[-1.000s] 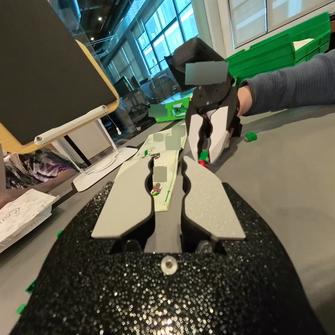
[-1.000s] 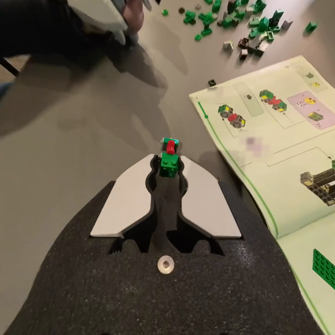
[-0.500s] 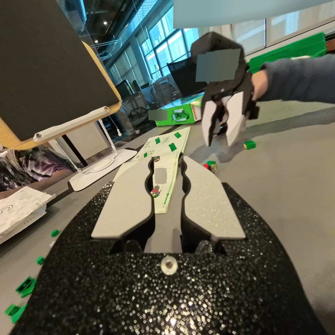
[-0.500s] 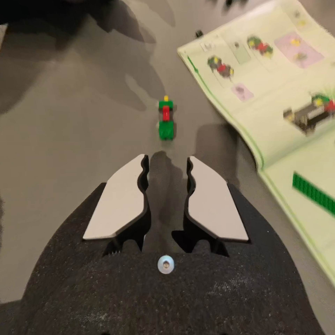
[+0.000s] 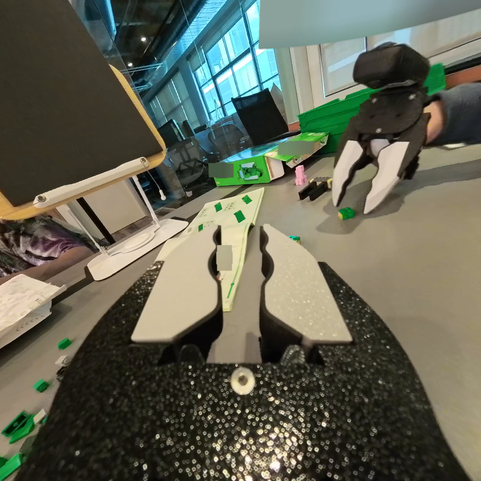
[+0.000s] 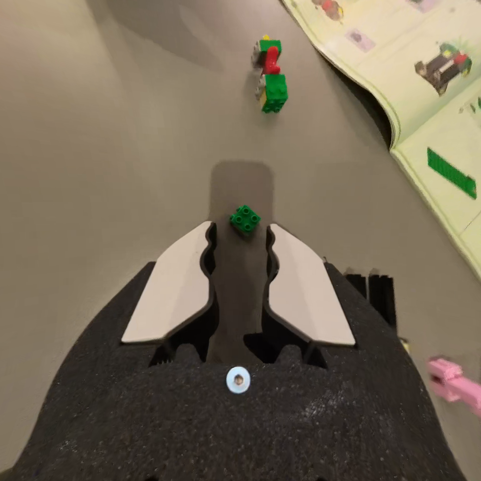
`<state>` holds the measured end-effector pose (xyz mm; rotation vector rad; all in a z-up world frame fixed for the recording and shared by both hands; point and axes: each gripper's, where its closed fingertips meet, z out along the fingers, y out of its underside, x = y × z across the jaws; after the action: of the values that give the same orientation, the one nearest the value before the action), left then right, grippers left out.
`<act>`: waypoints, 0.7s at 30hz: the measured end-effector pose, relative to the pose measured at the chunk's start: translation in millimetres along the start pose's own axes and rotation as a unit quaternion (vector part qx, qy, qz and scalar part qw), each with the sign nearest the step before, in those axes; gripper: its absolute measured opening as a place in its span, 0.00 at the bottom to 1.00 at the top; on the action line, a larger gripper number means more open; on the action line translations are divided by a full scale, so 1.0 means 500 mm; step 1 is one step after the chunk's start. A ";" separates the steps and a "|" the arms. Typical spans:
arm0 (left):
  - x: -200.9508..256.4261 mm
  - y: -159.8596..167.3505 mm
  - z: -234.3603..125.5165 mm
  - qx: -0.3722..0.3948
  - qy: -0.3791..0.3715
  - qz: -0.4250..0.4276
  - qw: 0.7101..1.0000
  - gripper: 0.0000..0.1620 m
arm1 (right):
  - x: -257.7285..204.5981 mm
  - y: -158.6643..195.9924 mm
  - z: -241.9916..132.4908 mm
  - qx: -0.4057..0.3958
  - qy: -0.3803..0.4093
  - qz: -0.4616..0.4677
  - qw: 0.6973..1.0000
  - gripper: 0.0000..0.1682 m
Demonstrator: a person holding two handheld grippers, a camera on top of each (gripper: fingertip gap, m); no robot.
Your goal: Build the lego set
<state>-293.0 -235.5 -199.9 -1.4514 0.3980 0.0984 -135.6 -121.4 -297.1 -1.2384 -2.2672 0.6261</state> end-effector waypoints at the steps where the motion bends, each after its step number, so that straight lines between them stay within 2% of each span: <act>1: 0.001 0.000 0.000 0.000 0.001 0.000 1.000 0.17 | 0.005 -0.001 -0.002 -0.006 -0.007 -0.022 1.000 0.22; 10: 0.009 -0.001 0.001 0.001 0.017 -0.005 1.000 0.17 | 0.013 0.005 0.002 -0.072 -0.132 -0.162 0.975 0.18; 11: 0.010 -0.001 0.001 0.000 0.020 -0.005 1.000 0.17 | 0.011 0.007 0.003 -0.079 -0.140 -0.170 0.972 0.16; 13: 0.013 -0.001 0.002 0.000 0.022 -0.005 1.000 0.17 | 0.010 0.008 0.006 -0.089 -0.143 -0.182 0.969 0.06; 15: 0.016 -0.002 0.002 0.000 0.026 -0.005 1.000 0.17 | 0.004 -0.002 0.008 -0.078 -0.149 -0.179 0.969 0.00; 21: 0.032 0.002 0.007 -0.010 0.043 0.005 0.999 0.17 | -0.022 -0.052 0.023 -0.014 -0.156 -0.141 0.977 0.00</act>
<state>-277.6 -234.6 -205.9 -1.4763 0.4757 0.0489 -153.9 -145.3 -292.8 -0.8501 -2.6550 0.7221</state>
